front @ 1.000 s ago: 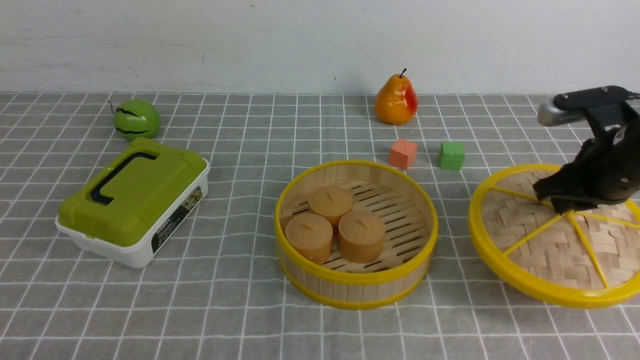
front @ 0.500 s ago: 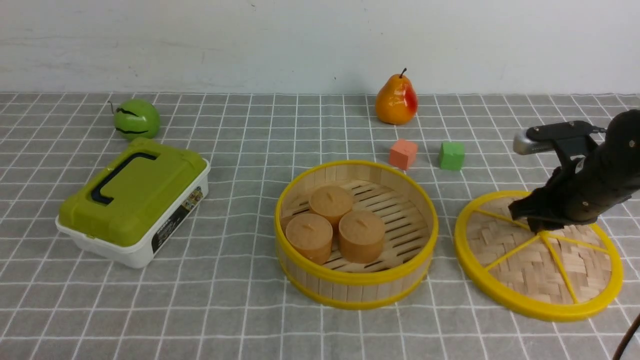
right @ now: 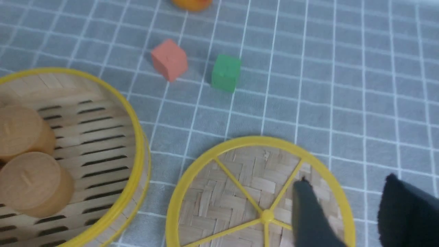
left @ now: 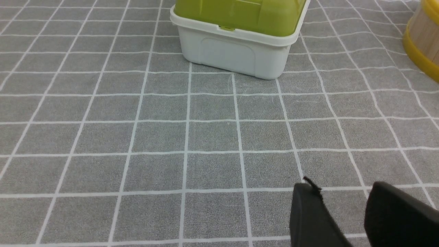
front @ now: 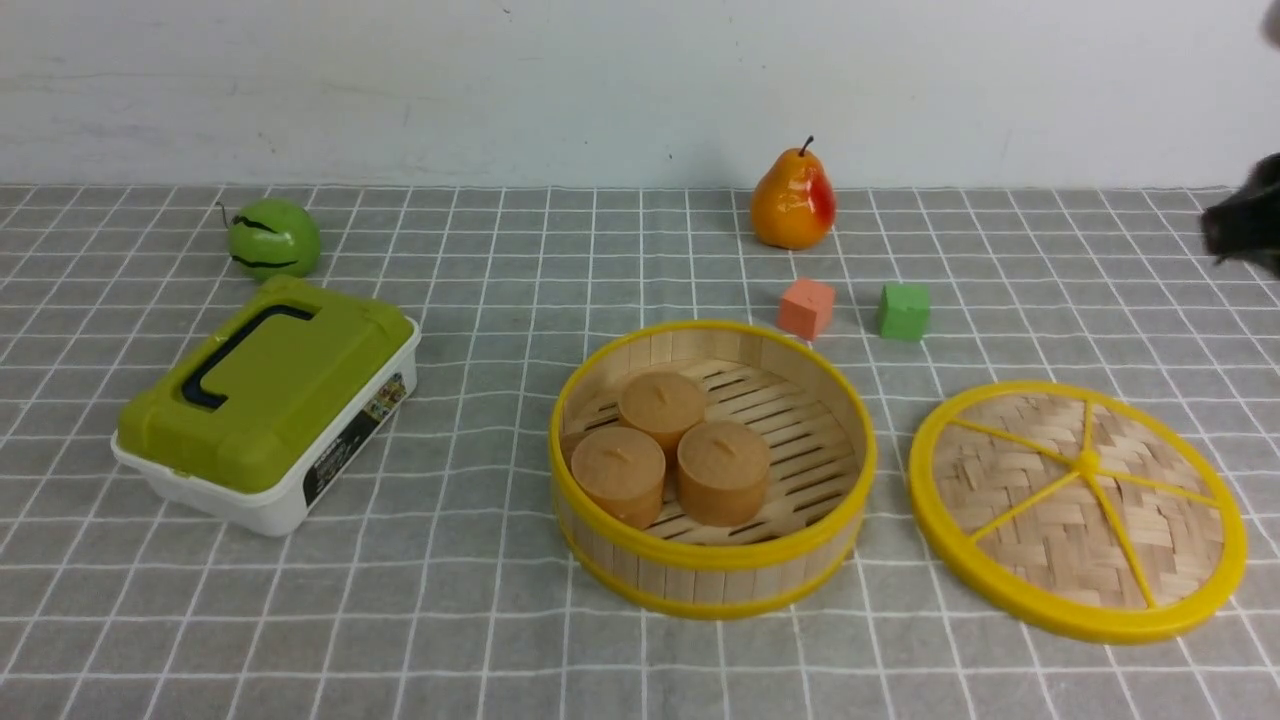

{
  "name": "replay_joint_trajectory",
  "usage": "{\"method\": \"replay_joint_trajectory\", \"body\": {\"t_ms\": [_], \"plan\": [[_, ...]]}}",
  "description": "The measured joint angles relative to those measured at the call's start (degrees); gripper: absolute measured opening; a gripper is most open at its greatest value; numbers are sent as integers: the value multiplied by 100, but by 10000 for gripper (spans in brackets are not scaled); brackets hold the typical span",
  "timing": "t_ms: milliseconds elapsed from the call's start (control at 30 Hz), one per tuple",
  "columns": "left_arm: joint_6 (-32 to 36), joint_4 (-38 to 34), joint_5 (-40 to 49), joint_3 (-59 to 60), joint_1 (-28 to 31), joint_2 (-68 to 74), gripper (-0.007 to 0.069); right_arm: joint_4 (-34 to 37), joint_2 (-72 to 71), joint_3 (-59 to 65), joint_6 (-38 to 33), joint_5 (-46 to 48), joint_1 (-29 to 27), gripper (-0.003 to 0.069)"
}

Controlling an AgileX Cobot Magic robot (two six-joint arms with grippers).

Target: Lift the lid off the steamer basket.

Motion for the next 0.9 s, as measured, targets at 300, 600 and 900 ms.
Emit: {"method": "replay_joint_trajectory", "body": {"t_ms": [300, 600, 900], "plan": [[0, 0, 0, 0, 0, 0, 239, 17, -2122, 1400, -57, -53, 0, -24], [0, 0, 0, 0, 0, 0, 239, 59, -2753, 1712, -60, 327, 0, -22], [0, 0, 0, 0, 0, 0, 239, 350, -2989, 1741, -396, 1079, 0, -20]]}}
